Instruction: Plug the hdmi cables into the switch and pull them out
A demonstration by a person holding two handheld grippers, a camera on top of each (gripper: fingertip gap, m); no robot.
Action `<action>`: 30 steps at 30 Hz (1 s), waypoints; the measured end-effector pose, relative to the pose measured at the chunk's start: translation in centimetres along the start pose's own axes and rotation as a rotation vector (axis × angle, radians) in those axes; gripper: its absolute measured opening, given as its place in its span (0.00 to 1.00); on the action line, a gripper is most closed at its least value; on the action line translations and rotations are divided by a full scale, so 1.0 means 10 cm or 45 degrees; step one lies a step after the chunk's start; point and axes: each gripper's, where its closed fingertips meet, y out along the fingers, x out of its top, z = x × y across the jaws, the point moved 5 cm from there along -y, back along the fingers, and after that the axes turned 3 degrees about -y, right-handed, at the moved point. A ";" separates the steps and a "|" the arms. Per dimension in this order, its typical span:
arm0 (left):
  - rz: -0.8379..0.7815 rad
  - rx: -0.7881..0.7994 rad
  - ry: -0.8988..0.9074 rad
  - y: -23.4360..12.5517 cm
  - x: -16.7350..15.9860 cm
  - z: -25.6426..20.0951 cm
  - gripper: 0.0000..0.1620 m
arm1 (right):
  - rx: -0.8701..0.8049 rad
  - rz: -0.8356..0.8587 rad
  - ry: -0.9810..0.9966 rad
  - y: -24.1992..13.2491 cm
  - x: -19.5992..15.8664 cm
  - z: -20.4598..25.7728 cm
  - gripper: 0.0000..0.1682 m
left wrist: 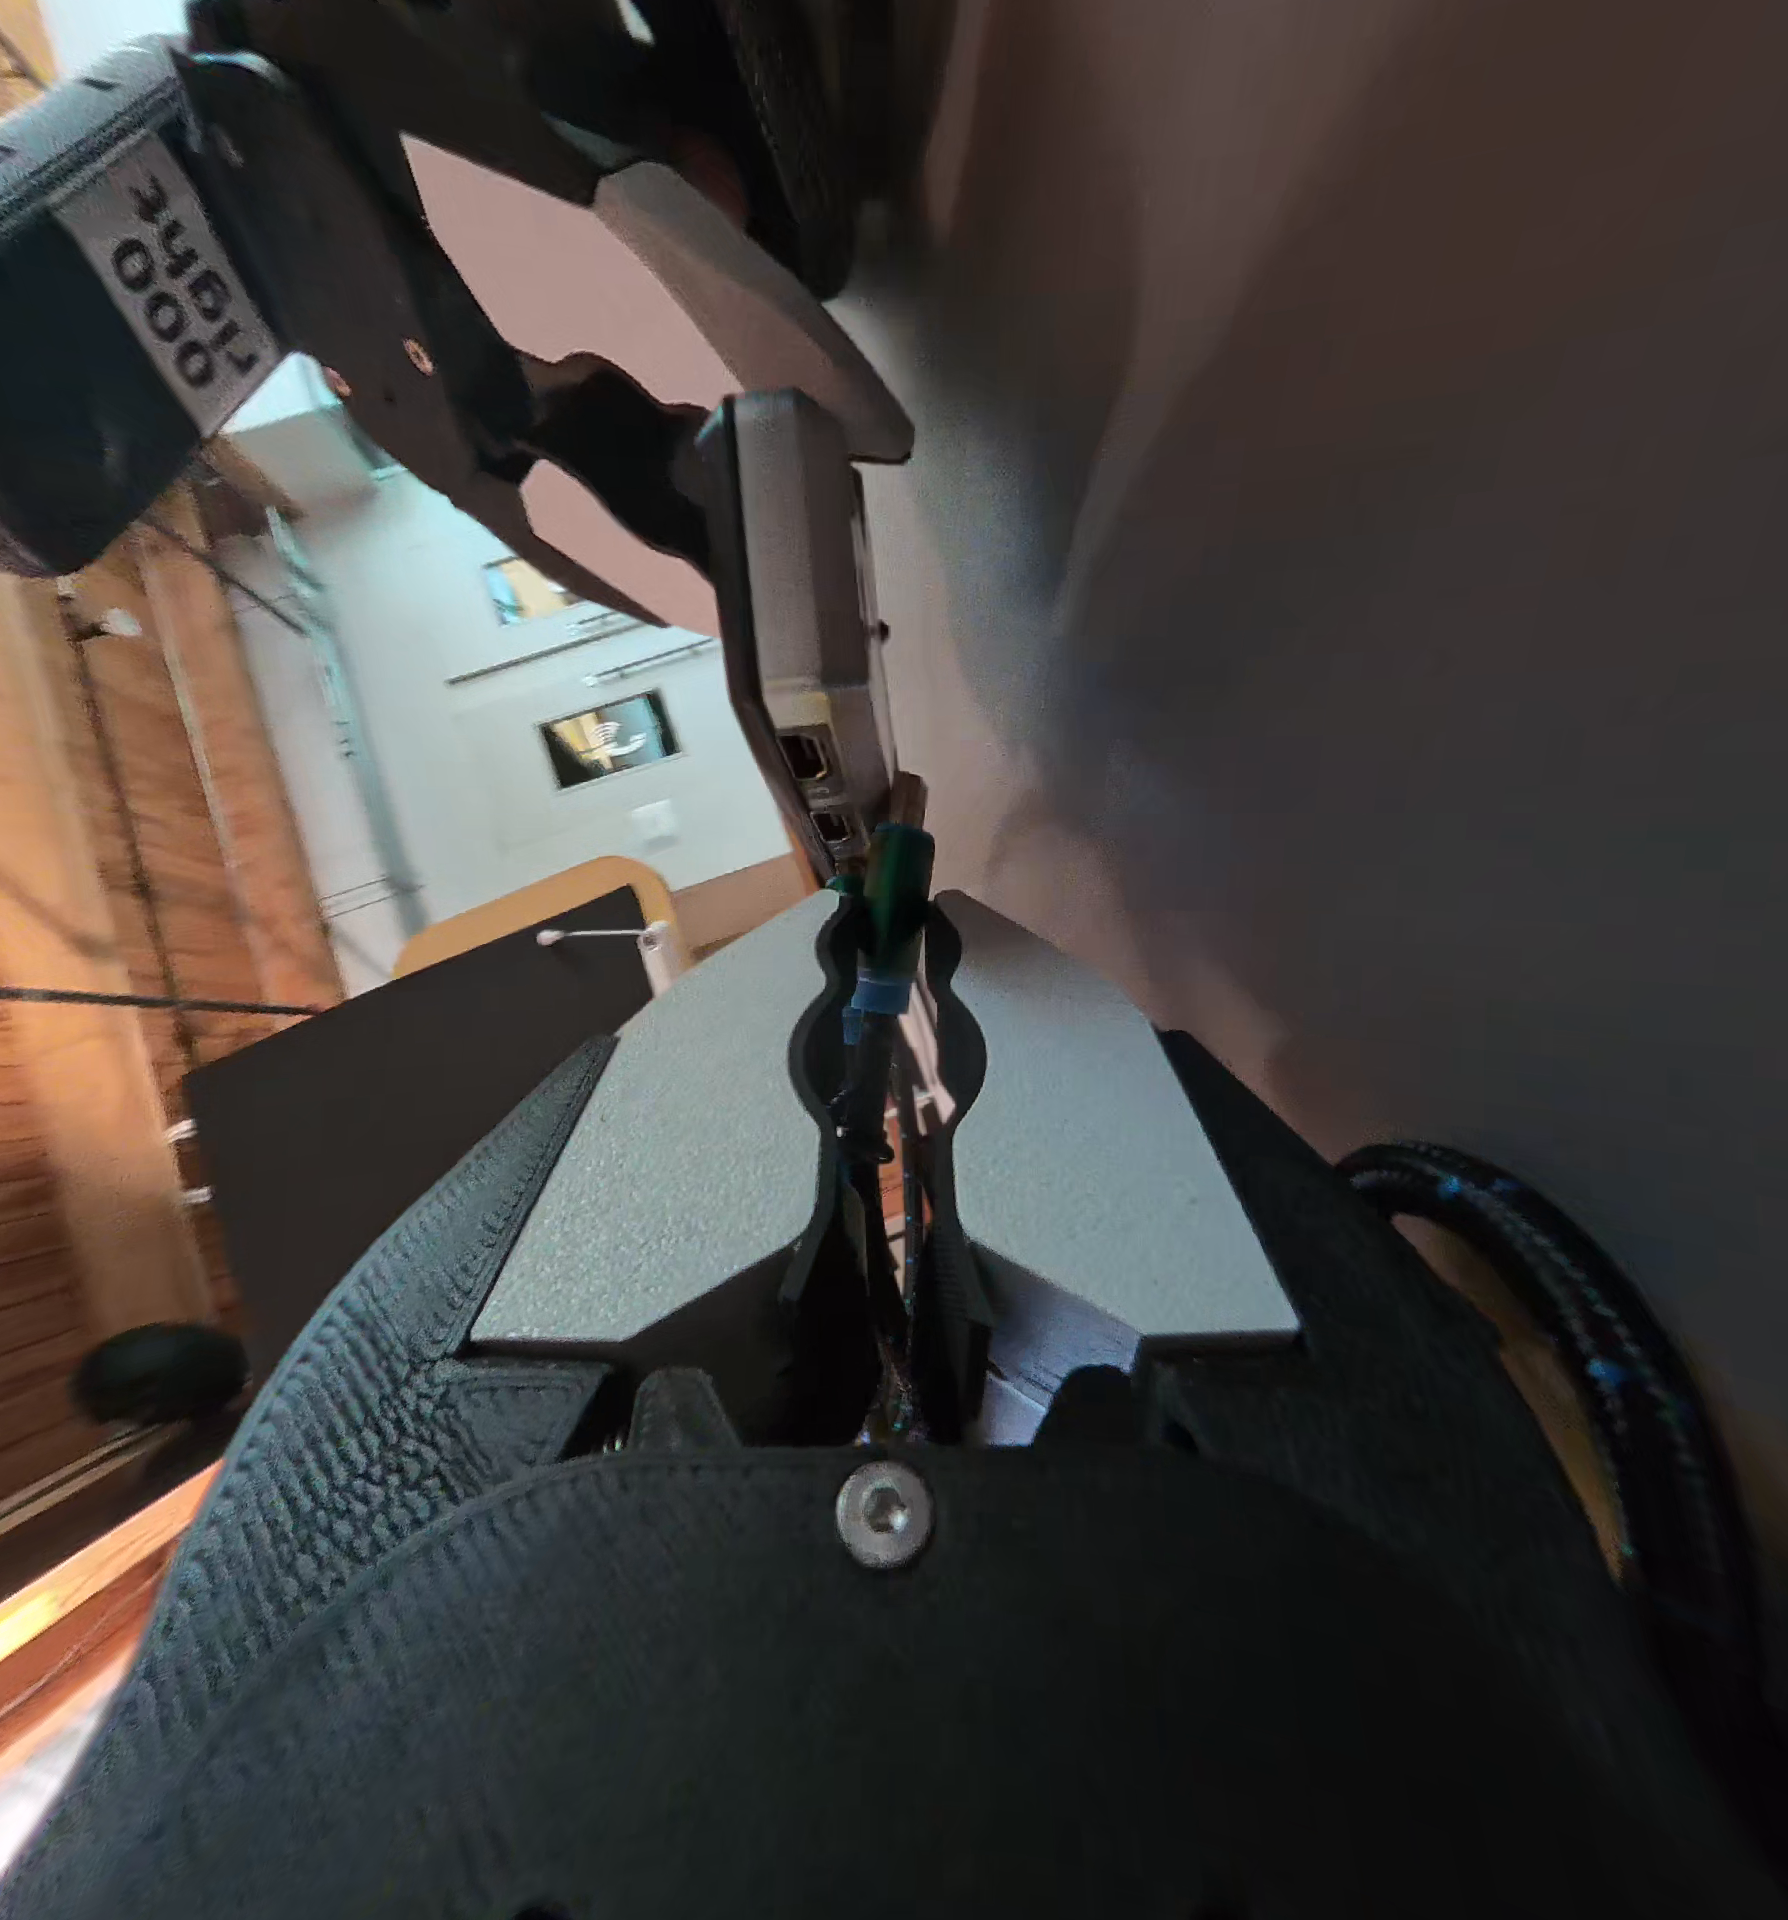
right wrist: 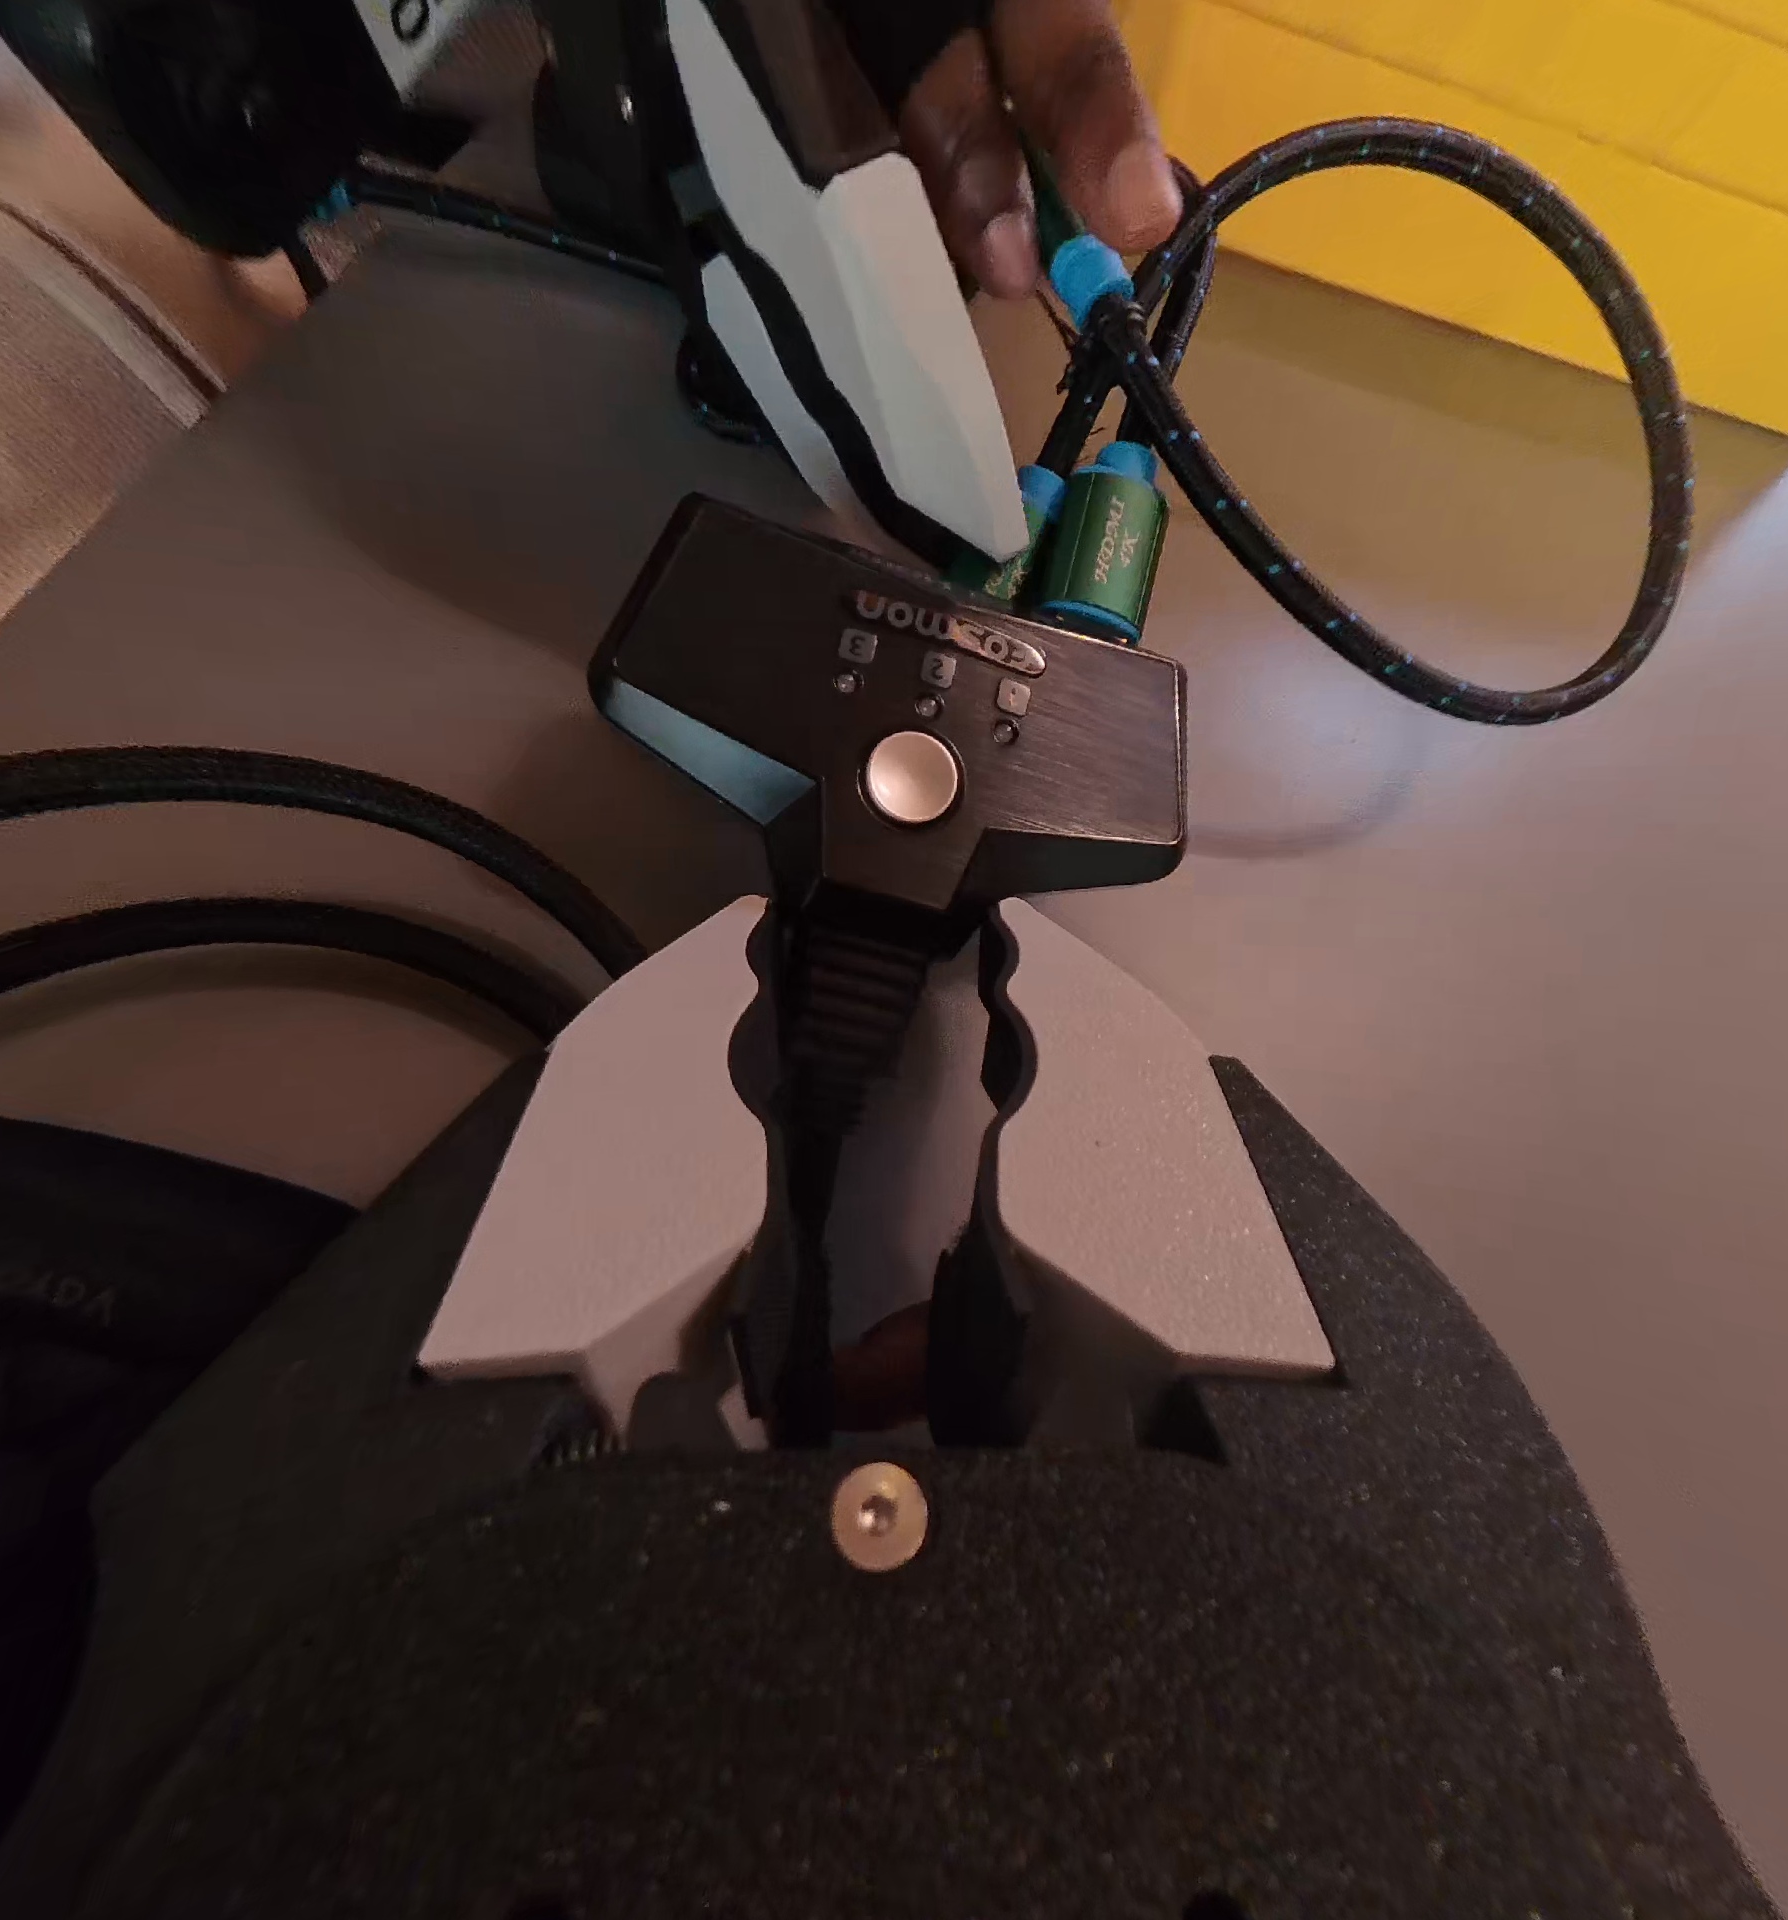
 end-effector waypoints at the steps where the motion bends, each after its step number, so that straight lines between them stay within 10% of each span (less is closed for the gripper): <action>1: -0.003 0.019 -0.013 -0.01 0.00 0.01 0.07 | -0.003 -0.014 0.007 -0.01 0.01 -0.01 0.22; 9: 0.016 0.027 -0.091 -0.02 -0.06 0.08 0.23 | 0.003 0.019 0.032 0.02 -0.01 -0.03 0.22; 30: 0.397 0.071 -0.113 0.11 -0.23 0.13 0.07 | -0.071 -0.073 0.260 -0.03 0.06 -0.09 0.21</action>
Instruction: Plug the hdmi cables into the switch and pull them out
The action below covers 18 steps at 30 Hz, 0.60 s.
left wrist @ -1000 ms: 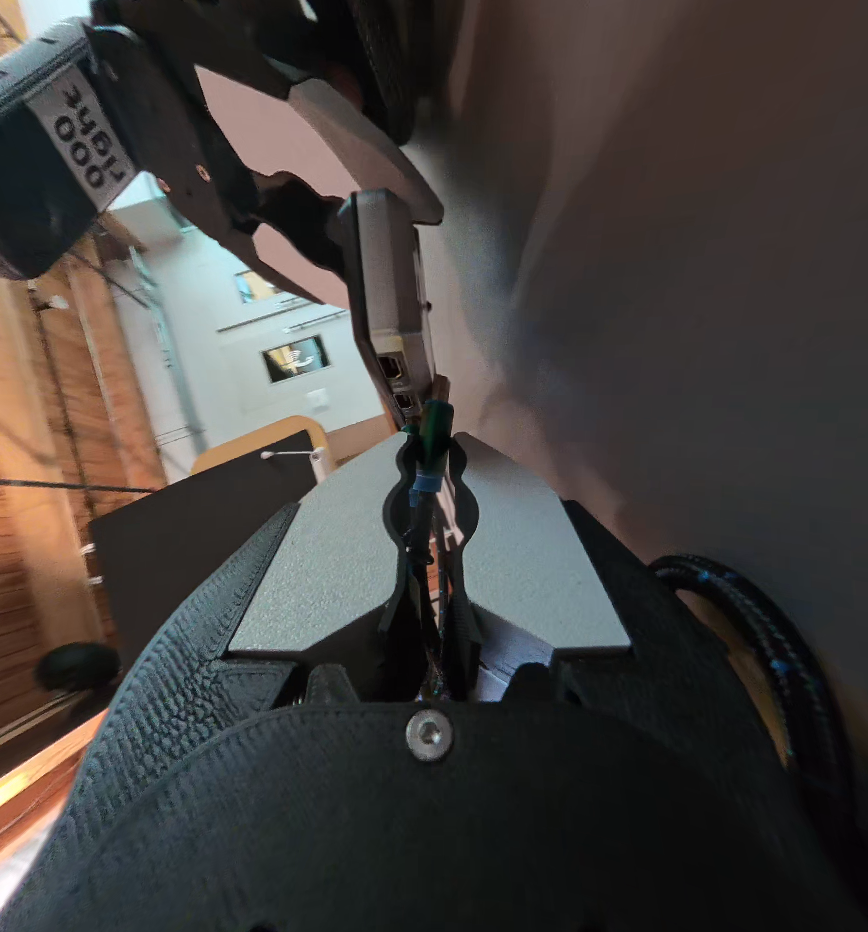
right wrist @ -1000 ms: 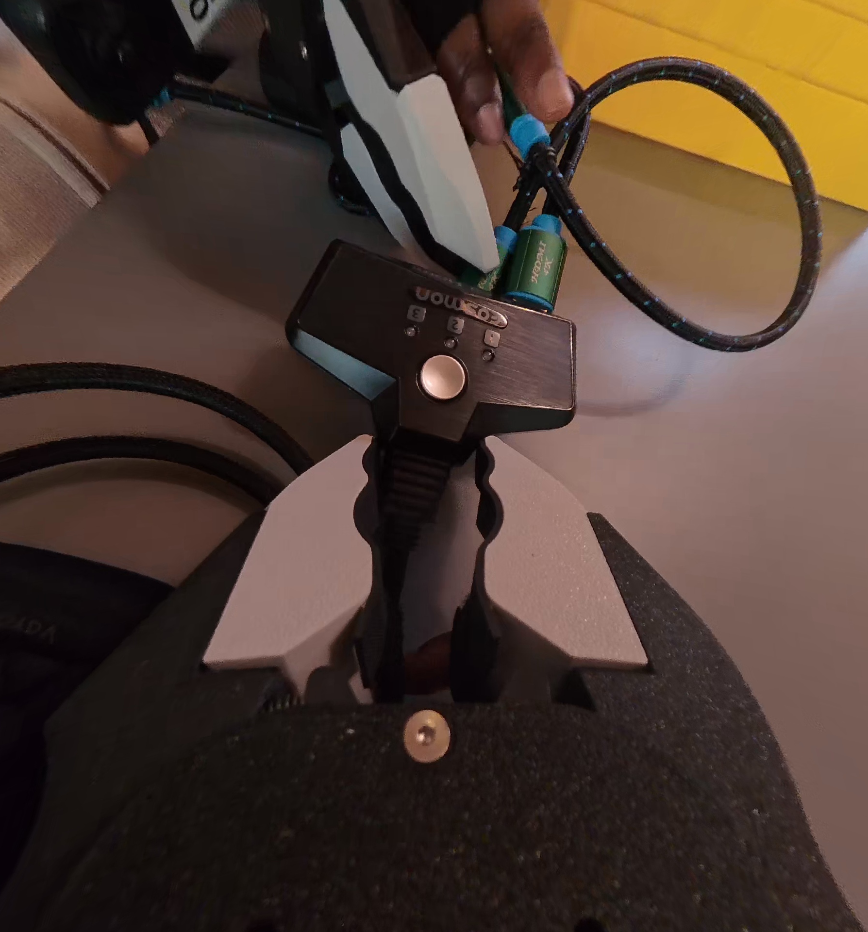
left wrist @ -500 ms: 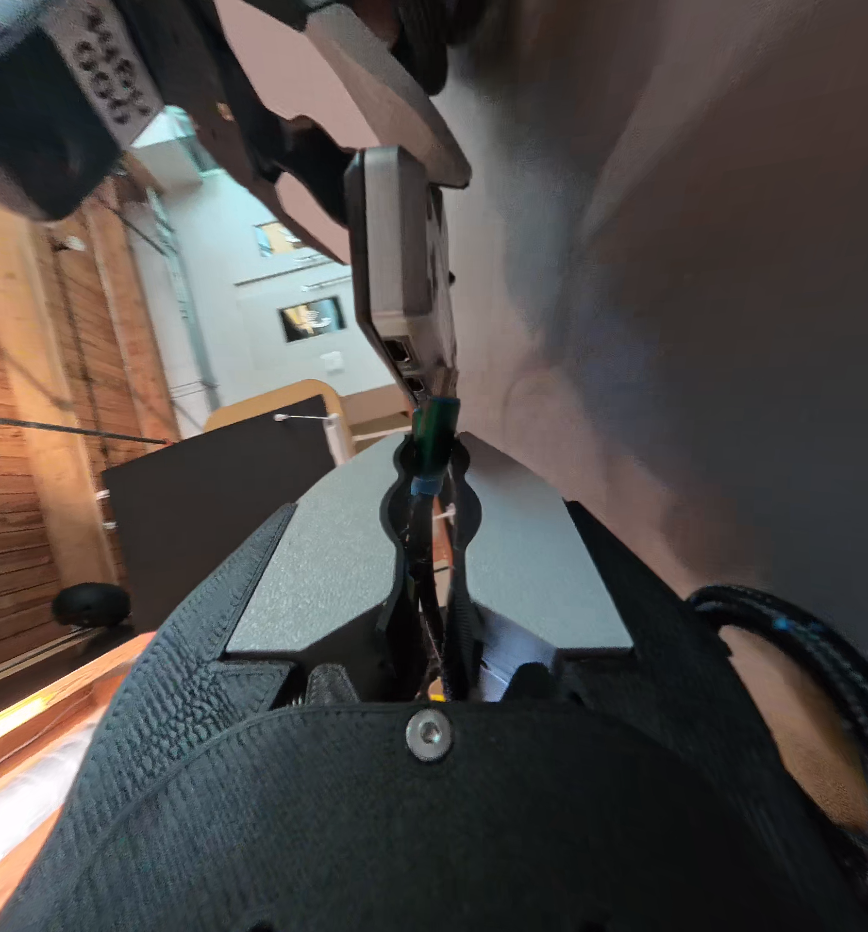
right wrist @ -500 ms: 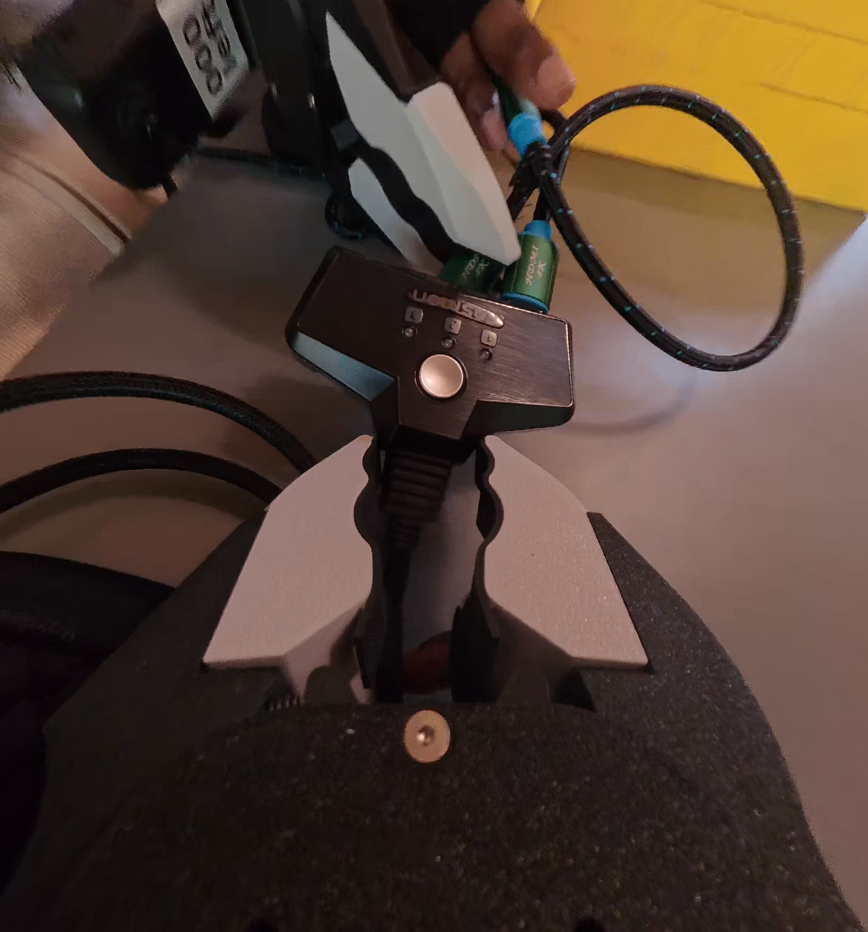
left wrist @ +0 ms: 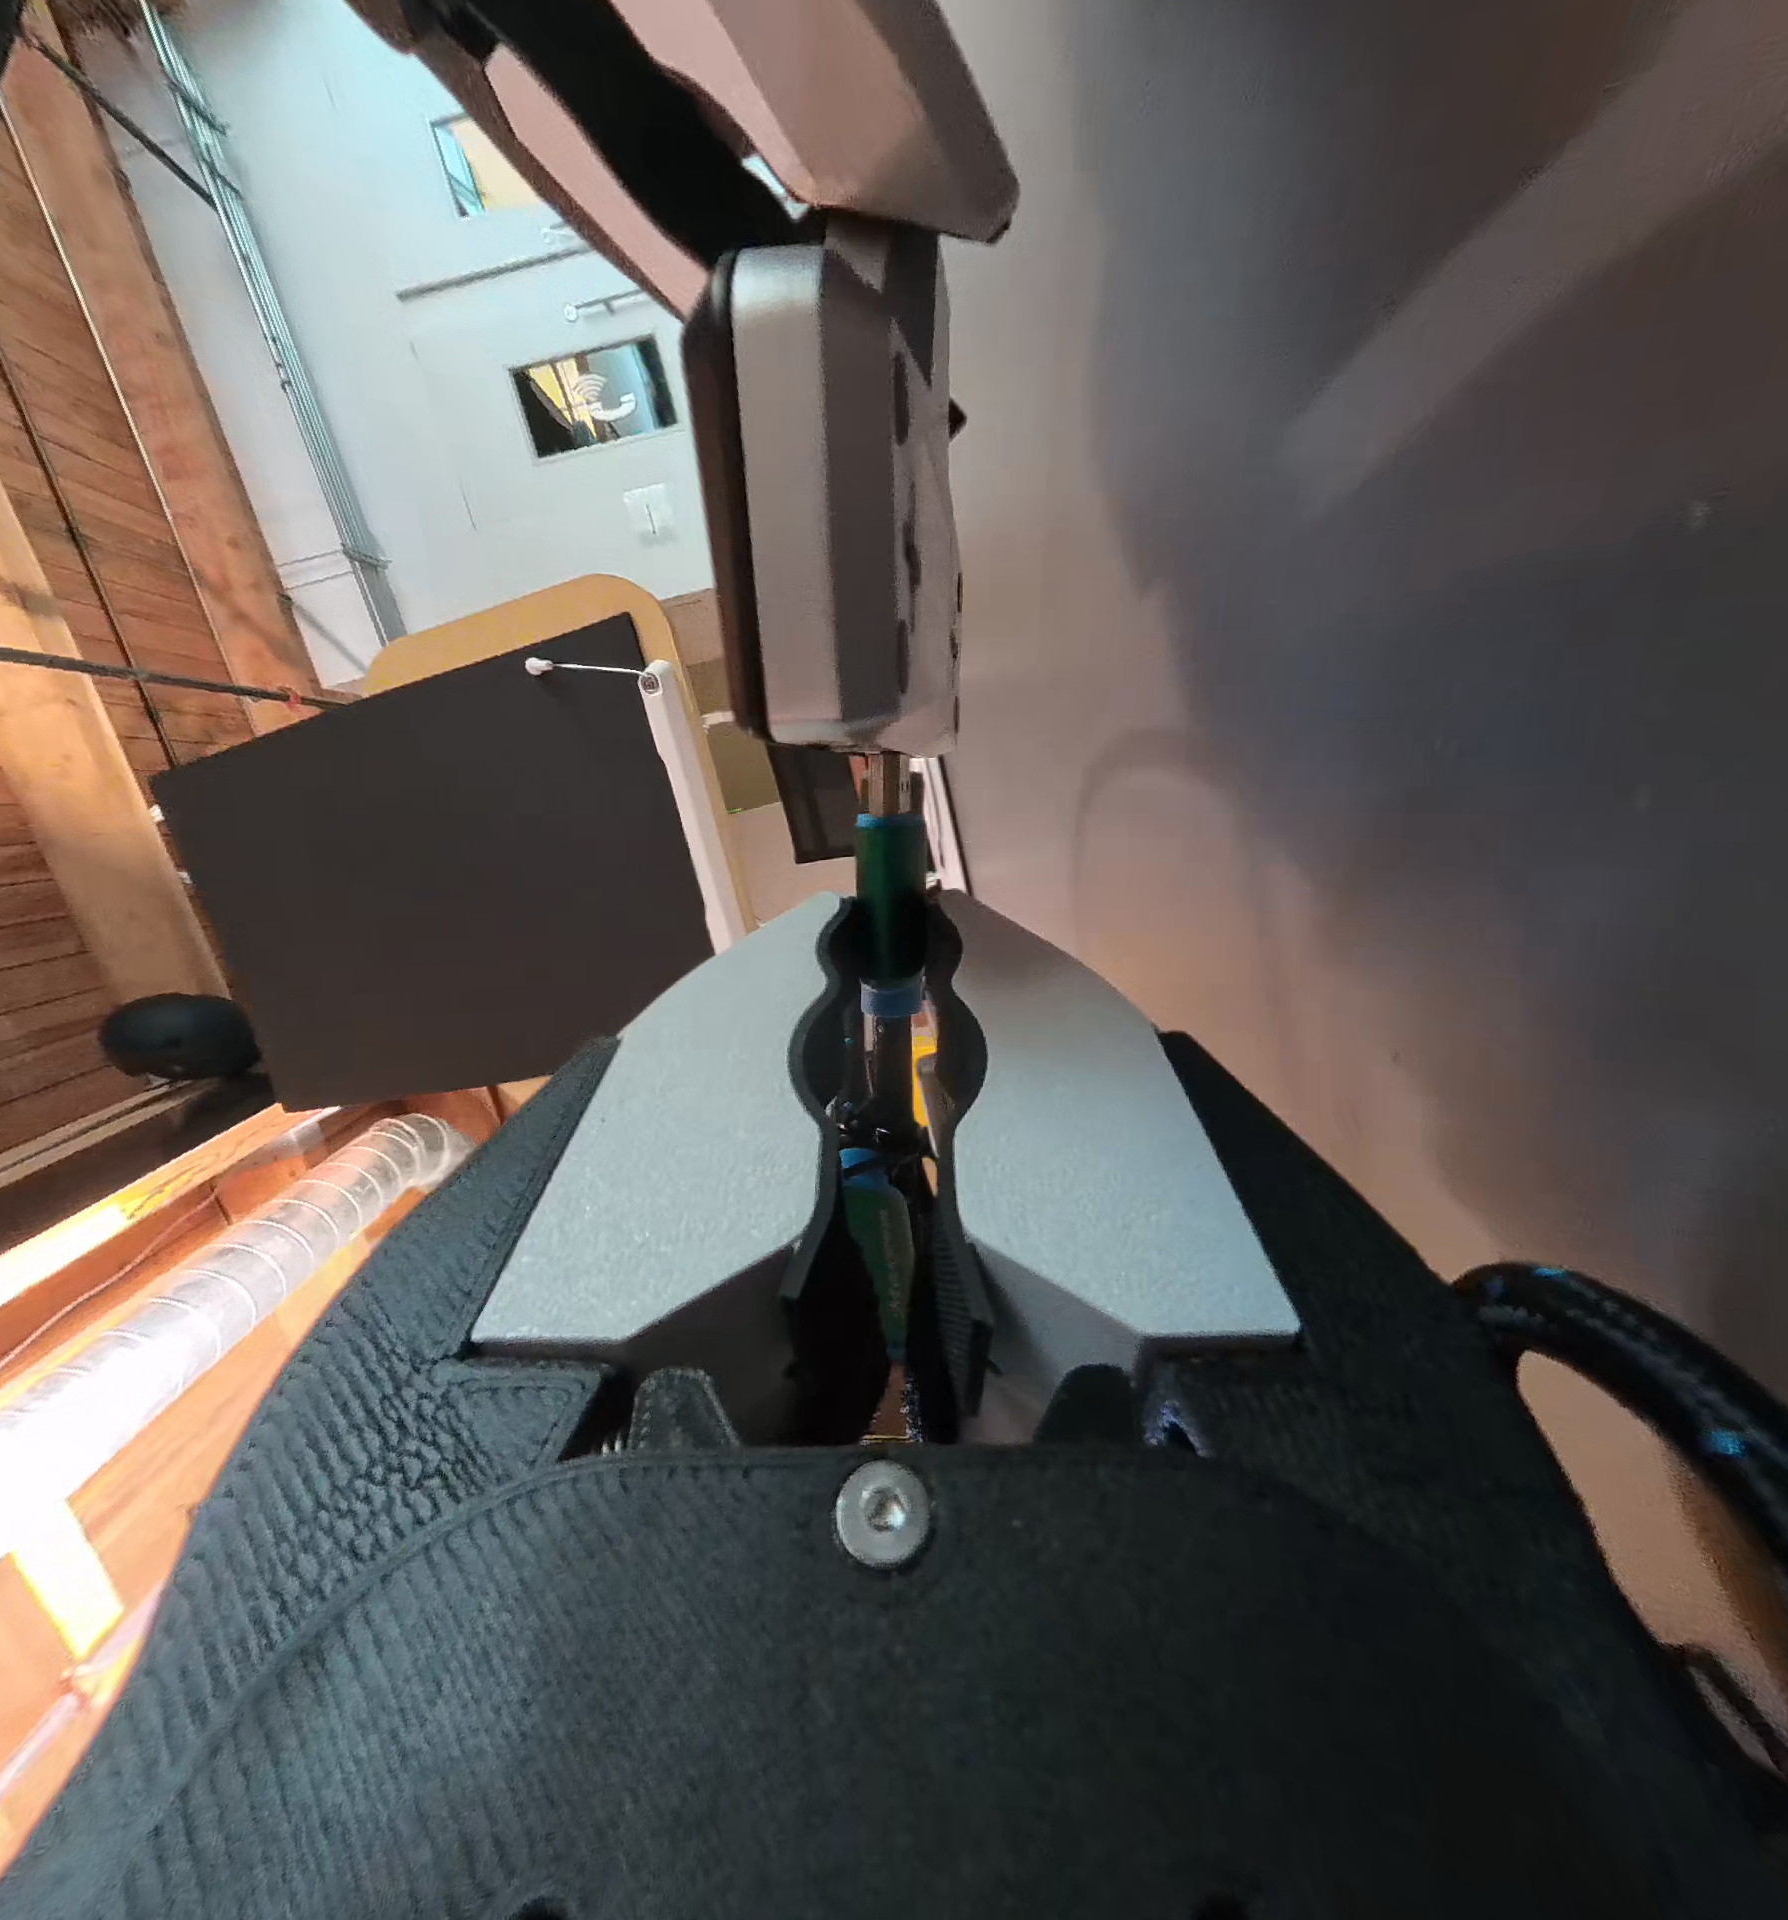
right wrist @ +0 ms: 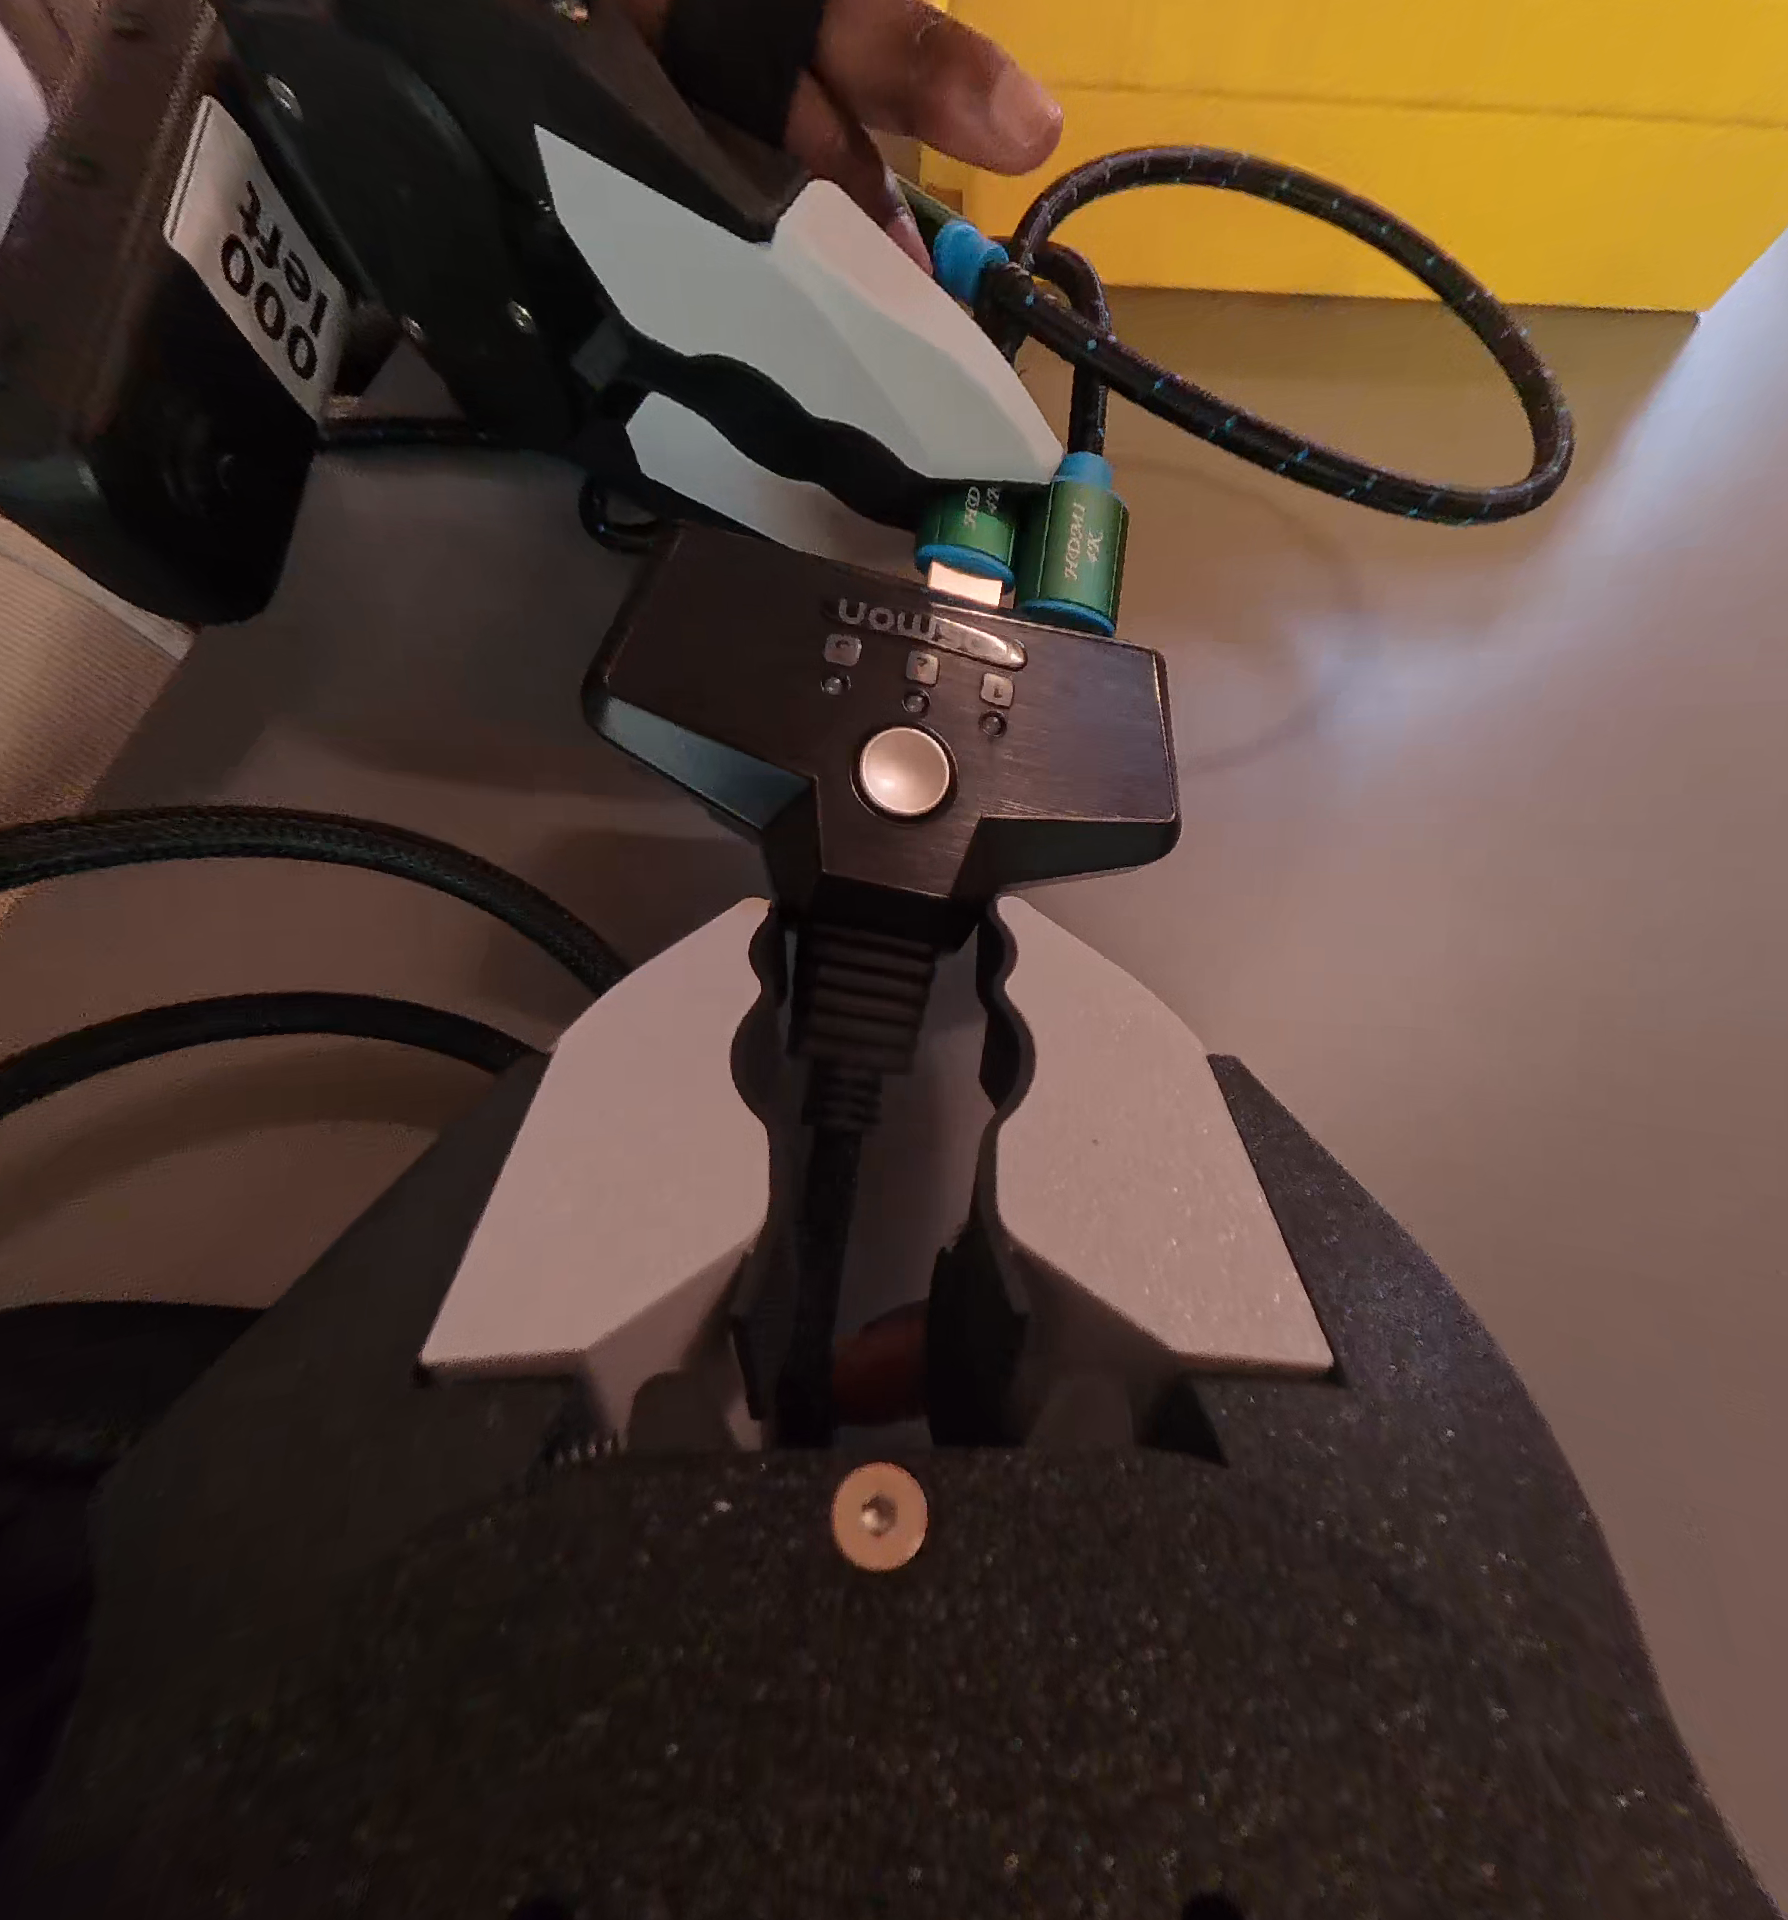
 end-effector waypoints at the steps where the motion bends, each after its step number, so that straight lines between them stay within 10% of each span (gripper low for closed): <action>1: 0.008 -0.007 -0.017 0.00 -0.01 0.00 0.07 | -0.012 0.006 0.002 0.01 0.00 0.00 0.21; 18: 0.006 0.033 -0.016 -0.03 0.00 -0.02 0.07 | -0.051 0.034 -0.015 0.03 -0.01 -0.01 0.21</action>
